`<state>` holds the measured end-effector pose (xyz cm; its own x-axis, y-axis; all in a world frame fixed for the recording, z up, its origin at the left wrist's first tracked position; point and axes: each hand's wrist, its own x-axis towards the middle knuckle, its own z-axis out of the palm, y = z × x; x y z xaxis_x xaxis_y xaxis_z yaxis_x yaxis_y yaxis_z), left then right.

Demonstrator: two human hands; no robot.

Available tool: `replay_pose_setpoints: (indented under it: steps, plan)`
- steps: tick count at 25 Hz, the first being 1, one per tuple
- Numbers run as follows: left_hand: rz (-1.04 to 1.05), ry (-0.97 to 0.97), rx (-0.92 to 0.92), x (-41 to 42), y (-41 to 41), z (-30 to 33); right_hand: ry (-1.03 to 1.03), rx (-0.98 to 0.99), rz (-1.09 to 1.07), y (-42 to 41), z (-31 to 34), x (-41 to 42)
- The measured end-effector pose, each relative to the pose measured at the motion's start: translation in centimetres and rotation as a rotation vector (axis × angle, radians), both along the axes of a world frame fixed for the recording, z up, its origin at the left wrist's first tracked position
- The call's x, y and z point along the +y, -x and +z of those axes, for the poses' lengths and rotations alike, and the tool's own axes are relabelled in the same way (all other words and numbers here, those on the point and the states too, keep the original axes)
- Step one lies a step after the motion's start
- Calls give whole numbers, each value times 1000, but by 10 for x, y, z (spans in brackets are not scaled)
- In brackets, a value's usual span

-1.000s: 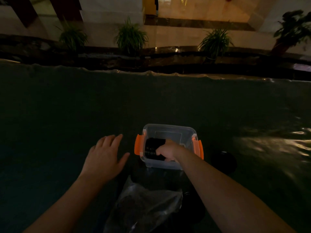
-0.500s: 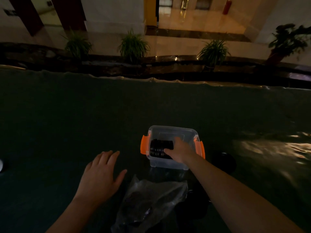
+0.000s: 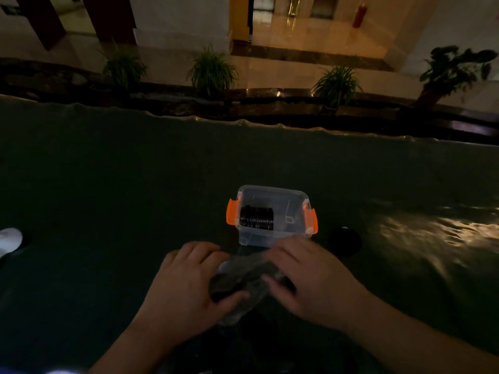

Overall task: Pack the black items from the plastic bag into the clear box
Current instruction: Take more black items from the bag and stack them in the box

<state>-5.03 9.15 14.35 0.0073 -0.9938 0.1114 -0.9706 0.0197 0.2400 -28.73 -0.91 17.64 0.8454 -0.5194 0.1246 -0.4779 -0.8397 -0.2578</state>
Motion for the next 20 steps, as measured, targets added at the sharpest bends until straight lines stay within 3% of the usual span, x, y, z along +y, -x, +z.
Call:
replay_pose_setpoints:
  steps: [4, 11, 14, 16, 20]
  plan:
    - [-13, -51, 34, 8, 18, -3, -118, 118, 133, -8, -19, 36]
    - [205, 89, 229, 7, 19, -3, -373, 353, 9, -69, -46, 21]
    - [218, 120, 239, 6, 19, -4, -304, 679, 66, -113, -61, 4]
    - [229, 116, 259, 5, 18, -6, -195, 788, 180, -133, -78, 2]
    - [236, 134, 284, 1, 9, -8, -197, 643, 136, -154, -111, -2]
